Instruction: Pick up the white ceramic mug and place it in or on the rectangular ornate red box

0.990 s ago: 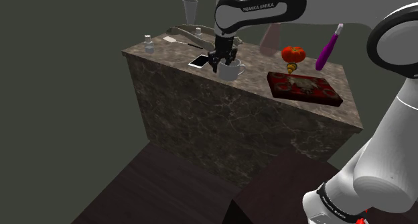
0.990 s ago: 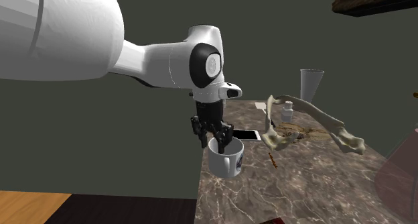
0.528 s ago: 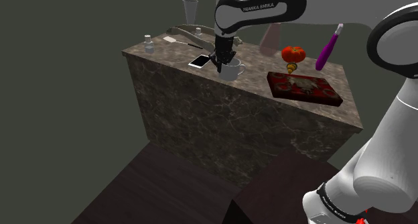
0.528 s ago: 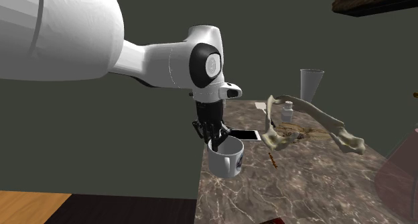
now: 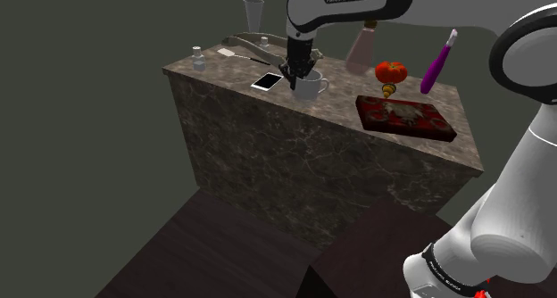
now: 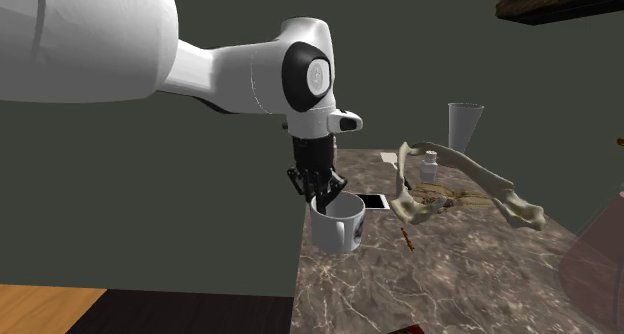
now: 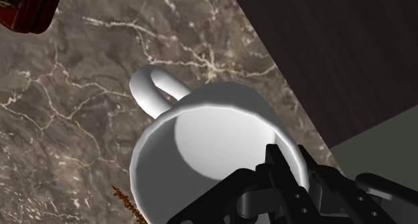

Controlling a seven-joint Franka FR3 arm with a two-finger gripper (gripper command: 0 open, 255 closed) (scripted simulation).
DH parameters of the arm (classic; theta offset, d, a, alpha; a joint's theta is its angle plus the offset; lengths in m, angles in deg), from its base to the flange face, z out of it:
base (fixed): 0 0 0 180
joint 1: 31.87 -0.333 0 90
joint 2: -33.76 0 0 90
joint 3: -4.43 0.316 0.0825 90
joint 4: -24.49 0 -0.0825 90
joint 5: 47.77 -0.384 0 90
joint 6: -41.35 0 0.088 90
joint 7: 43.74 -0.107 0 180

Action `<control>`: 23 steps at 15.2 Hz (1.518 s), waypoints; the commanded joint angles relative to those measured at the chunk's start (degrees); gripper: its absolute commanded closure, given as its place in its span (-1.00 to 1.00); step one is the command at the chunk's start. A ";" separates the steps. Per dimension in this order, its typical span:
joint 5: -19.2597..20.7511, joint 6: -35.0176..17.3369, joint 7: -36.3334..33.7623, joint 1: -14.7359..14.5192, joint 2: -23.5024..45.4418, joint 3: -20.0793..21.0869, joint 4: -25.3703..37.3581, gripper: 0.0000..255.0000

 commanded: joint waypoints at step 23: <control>-0.34 10.61 4.96 2.49 -11.42 -1.80 -0.56 1.00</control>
